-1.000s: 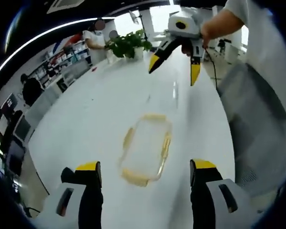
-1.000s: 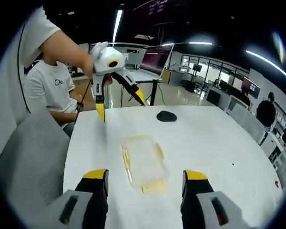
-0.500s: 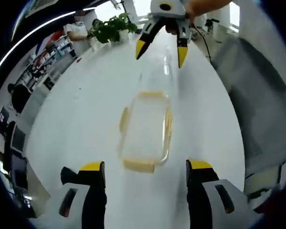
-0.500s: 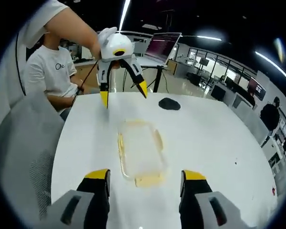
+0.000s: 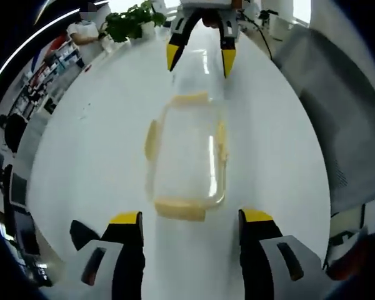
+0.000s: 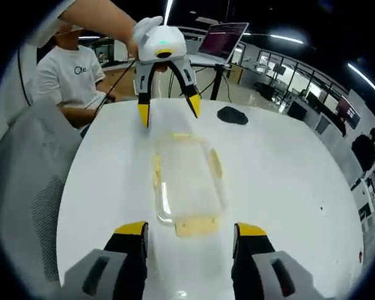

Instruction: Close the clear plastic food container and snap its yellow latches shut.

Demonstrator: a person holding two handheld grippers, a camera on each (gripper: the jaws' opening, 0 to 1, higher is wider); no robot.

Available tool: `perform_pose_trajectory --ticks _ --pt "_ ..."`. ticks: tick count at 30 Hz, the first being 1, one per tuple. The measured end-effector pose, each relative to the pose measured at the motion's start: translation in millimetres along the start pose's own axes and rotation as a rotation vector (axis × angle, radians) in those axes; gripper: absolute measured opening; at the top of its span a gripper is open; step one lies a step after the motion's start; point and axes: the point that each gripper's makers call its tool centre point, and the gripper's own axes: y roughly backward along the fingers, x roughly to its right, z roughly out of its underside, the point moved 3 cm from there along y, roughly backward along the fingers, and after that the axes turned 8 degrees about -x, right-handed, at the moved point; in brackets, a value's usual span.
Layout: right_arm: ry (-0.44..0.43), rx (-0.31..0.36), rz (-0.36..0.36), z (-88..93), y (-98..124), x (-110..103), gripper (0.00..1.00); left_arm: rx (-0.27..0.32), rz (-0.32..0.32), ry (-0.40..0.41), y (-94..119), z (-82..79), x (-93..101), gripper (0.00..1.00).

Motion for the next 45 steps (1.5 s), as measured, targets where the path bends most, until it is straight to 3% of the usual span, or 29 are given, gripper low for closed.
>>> perform_pose_trajectory --ticks 9,41,45 --pt "0.025 -0.029 -0.025 2.7 -11 1 0.5 -0.003 0.007 0.019 -9 5.0 -10.7 0.57" --pt "0.055 -0.079 -0.105 8.8 -32 13 0.45 -0.013 0.121 -0.024 -29 6.5 -8.3 0.45" --pt "0.093 -0.088 -0.102 7.9 -35 12 0.42 -0.015 0.123 -0.03 -30 7.8 -9.1 0.45"
